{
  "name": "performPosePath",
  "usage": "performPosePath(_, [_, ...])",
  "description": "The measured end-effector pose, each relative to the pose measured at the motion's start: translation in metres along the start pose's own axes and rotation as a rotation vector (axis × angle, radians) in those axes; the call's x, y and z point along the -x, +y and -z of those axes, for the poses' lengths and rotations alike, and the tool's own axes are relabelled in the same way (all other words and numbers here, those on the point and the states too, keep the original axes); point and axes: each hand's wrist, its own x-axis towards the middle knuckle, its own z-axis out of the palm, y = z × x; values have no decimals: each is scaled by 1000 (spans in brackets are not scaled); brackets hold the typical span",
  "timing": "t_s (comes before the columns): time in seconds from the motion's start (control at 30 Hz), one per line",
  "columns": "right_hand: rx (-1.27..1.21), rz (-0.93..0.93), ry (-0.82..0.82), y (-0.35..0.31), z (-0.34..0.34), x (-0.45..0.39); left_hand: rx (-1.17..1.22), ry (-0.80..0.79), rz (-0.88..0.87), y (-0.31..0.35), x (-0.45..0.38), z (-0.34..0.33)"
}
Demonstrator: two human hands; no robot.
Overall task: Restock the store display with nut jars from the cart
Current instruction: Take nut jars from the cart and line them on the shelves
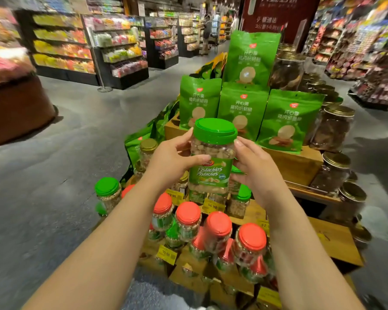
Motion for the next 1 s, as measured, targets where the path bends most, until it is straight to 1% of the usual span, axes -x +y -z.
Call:
performPosePath(0.2, [29, -25, -49, 2, 24, -86, 47, 12, 71, -20, -77, -26])
performPosePath(0.37, [64, -100, -78, 20, 28, -142, 108, -21, 177, -51, -123, -42])
performPosePath(0.53, [76, -223, -86, 46, 20, -187, 16, -103, 248, -86, -161, -51])
performPosePath(0.6, [82, -269, -90, 58, 17, -203, 0, -120, 313, -106, -177, -54])
performPosePath(0.73, [137, -354, -38, 85, 7, -239, 20, -177, 514, -146, -208, -57])
performPosePath(1.0, [220, -485, 78, 149, -7, -288, -19, -307, 614, -213, -252, -71])
